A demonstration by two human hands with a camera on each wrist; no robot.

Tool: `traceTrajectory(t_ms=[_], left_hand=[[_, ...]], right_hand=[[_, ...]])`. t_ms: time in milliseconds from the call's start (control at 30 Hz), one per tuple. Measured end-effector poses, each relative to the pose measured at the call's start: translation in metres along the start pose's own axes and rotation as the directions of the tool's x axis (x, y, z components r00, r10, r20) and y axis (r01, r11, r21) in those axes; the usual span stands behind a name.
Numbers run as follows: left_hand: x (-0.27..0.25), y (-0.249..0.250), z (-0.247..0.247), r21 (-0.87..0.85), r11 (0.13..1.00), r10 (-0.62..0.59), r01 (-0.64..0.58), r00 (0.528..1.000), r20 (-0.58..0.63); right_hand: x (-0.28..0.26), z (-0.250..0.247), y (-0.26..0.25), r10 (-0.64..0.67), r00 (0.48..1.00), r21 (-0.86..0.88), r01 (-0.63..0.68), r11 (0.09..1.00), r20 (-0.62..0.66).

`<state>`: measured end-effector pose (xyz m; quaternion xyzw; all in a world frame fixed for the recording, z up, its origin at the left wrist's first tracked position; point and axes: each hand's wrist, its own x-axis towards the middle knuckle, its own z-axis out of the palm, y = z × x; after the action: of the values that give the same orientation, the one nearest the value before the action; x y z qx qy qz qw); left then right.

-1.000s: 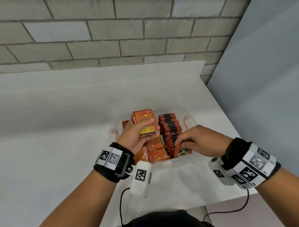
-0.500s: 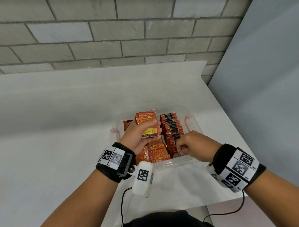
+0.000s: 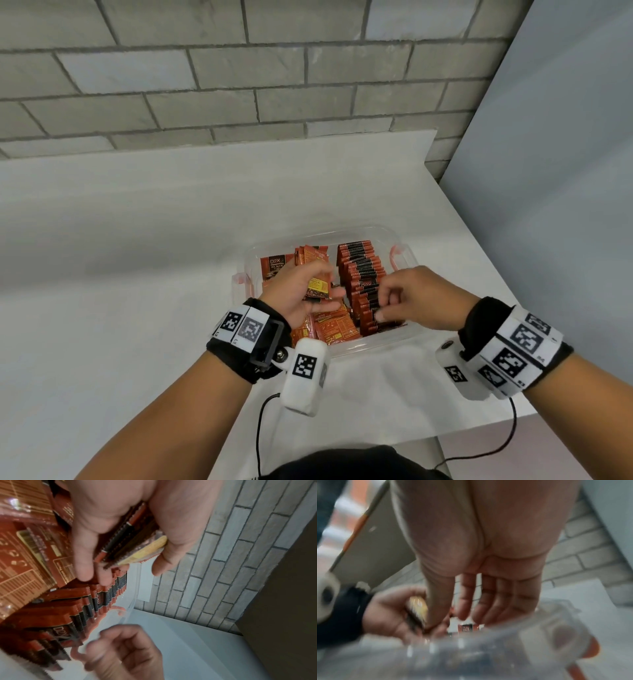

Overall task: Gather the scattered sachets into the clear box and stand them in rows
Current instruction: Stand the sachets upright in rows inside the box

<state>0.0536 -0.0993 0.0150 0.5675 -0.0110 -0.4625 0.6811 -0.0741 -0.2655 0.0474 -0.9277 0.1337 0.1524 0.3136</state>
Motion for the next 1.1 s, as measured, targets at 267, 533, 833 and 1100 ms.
traceTrajectory(t_ms=[267,533,833,1100], left_hand=[[0.009,0.002,0.016,0.088,0.975,-0.205,0.205,0.979,-0.007],[0.012,-0.003,0.032,0.023,0.97,-0.242,0.243,0.97,-0.04],[0.005,-0.003,0.035,-0.004,0.961,-0.277,0.277,0.961,-0.012],[0.01,-0.006,0.037,-0.039,0.96,-0.279,0.279,0.96,-0.006]], right_hand=[[0.01,-0.014,-0.015,0.472,0.881,0.695,-0.33,0.638,-0.015],[0.021,-0.002,-0.017,0.486,0.856,0.715,-0.45,0.535,0.175],[0.026,0.003,-0.011,0.486,0.855,0.719,-0.453,0.527,0.182],[0.029,0.007,-0.007,0.48,0.854,0.716,-0.464,0.522,0.203]])
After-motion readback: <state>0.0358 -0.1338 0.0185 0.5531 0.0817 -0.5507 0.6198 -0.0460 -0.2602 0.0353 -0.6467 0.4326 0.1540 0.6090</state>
